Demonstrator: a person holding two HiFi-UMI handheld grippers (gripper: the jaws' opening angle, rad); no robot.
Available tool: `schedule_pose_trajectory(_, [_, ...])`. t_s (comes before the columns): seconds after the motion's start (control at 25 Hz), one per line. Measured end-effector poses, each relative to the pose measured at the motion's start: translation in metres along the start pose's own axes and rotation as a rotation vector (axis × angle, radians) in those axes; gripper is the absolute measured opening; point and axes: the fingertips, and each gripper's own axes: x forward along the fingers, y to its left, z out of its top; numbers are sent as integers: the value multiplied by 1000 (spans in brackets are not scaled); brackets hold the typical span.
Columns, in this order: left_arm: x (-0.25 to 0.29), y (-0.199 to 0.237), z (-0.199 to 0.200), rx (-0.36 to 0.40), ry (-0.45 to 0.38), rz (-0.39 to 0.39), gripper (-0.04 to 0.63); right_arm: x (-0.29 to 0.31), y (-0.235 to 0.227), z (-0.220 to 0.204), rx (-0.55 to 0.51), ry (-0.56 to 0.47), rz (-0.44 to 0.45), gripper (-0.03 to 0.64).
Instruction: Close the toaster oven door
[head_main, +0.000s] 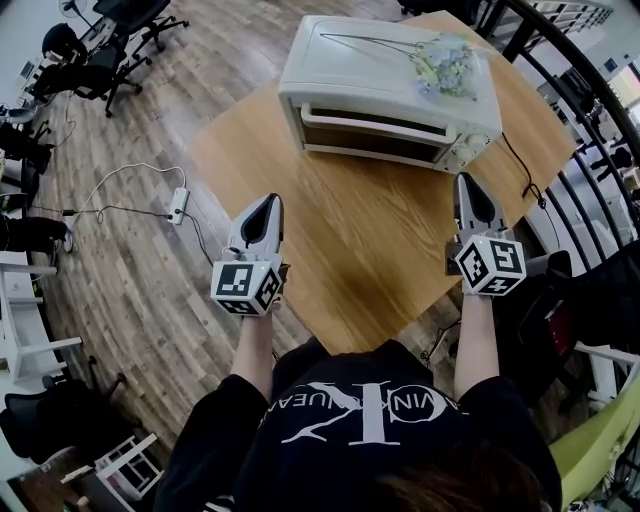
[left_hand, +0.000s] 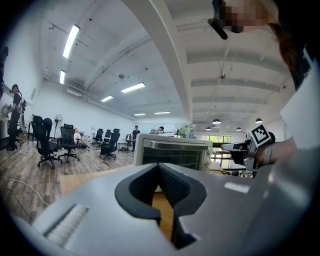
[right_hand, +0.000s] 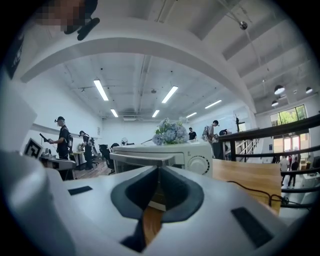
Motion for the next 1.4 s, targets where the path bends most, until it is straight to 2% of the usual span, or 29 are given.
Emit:
schedule_pose_trajectory(0.48, [-3, -3, -3, 5, 5, -16, 12, -25, 13, -28, 10, 43, 3, 25])
schedule_pose_trajectory(0.88, [-5, -15, -9, 13, 11, -44, 12, -36, 20, -35, 14, 43, 10, 25])
schedule_pose_trajectory(1.4, [-4, -14, -10, 7, 17, -41, 12, -38, 20, -34, 7, 45, 12, 21])
